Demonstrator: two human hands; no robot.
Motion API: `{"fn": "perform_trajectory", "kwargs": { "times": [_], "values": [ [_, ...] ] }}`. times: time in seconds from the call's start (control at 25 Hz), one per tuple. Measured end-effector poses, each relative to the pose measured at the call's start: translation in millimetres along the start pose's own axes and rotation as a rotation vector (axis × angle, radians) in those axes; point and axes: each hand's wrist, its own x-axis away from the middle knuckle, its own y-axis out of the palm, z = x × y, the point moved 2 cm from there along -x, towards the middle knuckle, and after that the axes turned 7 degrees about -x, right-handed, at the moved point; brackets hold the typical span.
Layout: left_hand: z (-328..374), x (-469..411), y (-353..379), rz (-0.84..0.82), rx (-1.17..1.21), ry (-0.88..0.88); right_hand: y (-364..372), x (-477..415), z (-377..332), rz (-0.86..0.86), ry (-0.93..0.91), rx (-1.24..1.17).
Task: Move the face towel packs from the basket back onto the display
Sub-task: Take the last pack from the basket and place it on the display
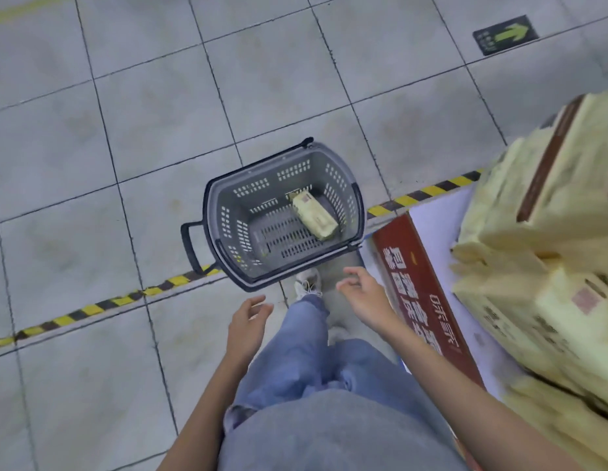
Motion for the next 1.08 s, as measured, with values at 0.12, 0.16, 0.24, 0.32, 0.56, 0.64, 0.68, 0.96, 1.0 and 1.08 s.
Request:
{"fn": "perform_trajectory", "kwargs": {
  "times": [0.12,0.16,0.24,0.32,0.56,0.64,0.68,0.96,1.0,1.08],
  "values": [
    [49.2,-43.2,-1.0,-0.032,-0.050,0.044,1.1,-46.0,-26.5,0.031,0.031,0.010],
    [67.6,-57.9,0.9,-0.052,-0.072,0.081,0.9,-62.3,-35.5,0.042,0.028,0.014],
    [101.2,-94.8,7.7,-0.091,-0.161,0.164,2.6,-99.6,-49.5,0.032,0.030,0.030],
    [127.1,-145.0,18.8,-0.093,-0.278,0.249,8.3,-148.2,-53.5,0.019,0.051,0.052],
    [161.7,-323.9,64.9,0.151,-0.687,0.676,58.8,-351.6,-2.4,0.069,0.123,0.066],
    [151.5,-382.4,75.7,0.293,-0.806,0.785,80.3,-417.4,27.8,0.070,0.136,0.176],
    [140.1,-410.5,81.2,0.363,-0.858,0.811,91.0,-448.2,44.8,0.047,0.134,0.285],
    [80.0,-504.8,95.4,0.654,-0.989,0.983,130.0,-572.2,119.6,-0.007,0.142,0.874],
    [77.4,-509.9,95.4,0.688,-0.963,1.021,134.1,-582.5,128.3,-0.005,0.178,0.870],
    [74.6,-516.2,95.5,0.744,-0.909,1.067,140.2,-596.0,141.8,0.038,0.188,0.901]
  ]
}}
